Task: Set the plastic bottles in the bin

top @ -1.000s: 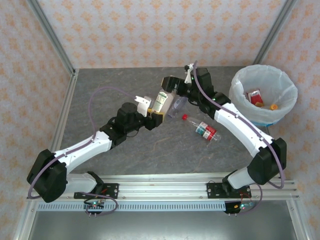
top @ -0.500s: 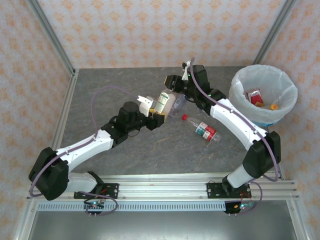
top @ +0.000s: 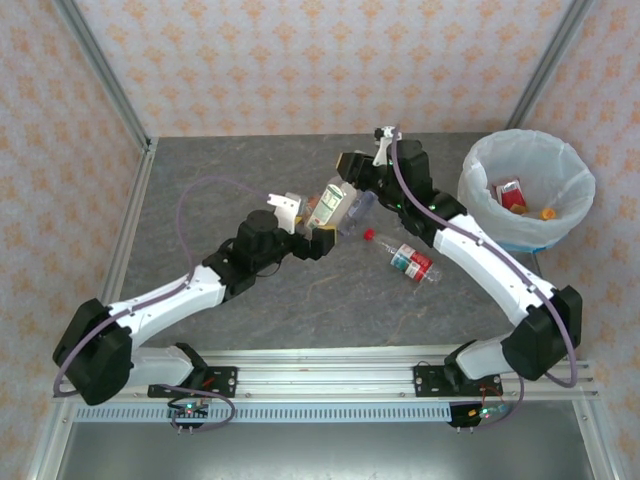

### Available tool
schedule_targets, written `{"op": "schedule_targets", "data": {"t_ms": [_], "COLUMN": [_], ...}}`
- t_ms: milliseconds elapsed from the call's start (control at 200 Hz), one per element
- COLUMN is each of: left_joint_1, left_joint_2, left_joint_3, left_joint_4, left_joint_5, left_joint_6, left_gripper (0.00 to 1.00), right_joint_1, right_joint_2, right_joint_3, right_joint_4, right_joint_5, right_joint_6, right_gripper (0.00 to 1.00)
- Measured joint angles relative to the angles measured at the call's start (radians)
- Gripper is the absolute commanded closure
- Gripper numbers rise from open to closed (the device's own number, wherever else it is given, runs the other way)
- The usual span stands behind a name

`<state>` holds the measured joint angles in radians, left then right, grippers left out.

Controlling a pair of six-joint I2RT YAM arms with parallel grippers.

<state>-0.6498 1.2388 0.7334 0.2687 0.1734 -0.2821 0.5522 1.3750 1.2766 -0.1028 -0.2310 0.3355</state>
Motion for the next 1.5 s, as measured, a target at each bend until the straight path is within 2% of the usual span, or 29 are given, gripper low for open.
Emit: {"op": "schedule_targets", "data": {"t_ms": [295, 851, 1181, 1496], "left_joint_1": [0.033, 0.033, 0.033, 0.033], "left_joint_2": [-0.089, -0.076, -0.076, -0.087], "left_joint_3": [-0.063, -0.047, -0.047, -0.046], "left_joint_4": [0.034, -0.056, -0.065, -0.109], "left_joint_5": [-0.190, -0.368, -0.394, -0.357], "left_joint_6": [-0.008, -0.035, -0.041, -0.016], "left_gripper": [0.00, 0.00, 0.00, 0.00], "right_joint_1": [-0.036, -0.188, -0.246, -0.417], "right_joint_2": [-0.152, -0.365, -0.509, -0.515], "right_joint_3": [-0.056, -0.062, -0.154, -0.154], "right_joint_4": [-0.038, -0.095, 0.127, 0.196], "right_joint_5": [0.120, 0.250, 0.403, 0.472], "right_joint_6": [-0.159, -0.337, -0.472, -0.507], "right_gripper": [0.95, 0.95, 0.95, 0.95]}}
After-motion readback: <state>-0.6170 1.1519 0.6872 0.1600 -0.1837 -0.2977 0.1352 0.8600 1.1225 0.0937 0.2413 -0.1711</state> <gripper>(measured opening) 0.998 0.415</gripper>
